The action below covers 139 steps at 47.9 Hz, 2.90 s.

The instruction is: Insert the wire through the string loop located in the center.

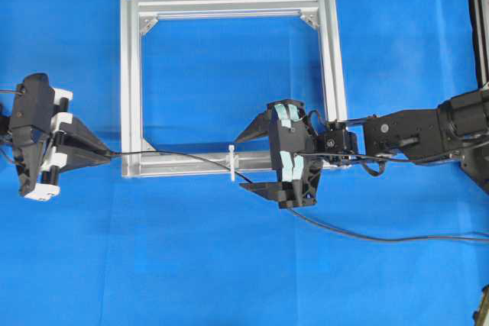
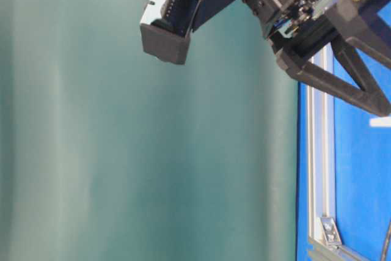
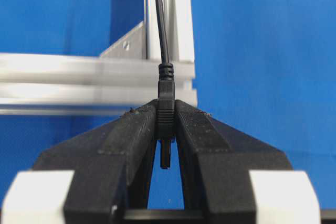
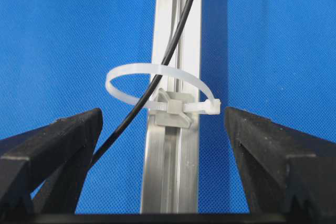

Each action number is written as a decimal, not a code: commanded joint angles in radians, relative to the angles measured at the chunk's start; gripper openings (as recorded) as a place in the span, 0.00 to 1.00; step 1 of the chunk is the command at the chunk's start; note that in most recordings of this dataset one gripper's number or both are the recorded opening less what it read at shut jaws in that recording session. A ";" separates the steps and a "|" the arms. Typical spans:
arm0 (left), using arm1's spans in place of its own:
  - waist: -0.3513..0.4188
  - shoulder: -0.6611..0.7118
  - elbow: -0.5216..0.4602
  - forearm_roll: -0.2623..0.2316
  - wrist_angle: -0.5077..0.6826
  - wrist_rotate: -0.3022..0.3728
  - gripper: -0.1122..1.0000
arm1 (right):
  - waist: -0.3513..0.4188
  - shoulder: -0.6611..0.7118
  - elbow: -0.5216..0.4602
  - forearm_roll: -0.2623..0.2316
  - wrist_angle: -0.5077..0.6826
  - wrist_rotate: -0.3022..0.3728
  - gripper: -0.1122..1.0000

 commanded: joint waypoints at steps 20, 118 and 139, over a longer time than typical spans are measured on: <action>-0.011 -0.020 0.000 0.011 0.017 0.032 0.17 | 0.002 -0.032 -0.018 -0.002 0.005 -0.003 0.89; -0.005 -0.164 -0.121 0.011 0.130 0.032 0.81 | -0.014 -0.287 -0.014 -0.002 0.153 -0.034 0.89; -0.003 -0.164 -0.121 0.011 0.130 0.031 0.81 | -0.014 -0.287 -0.012 -0.002 0.153 -0.034 0.89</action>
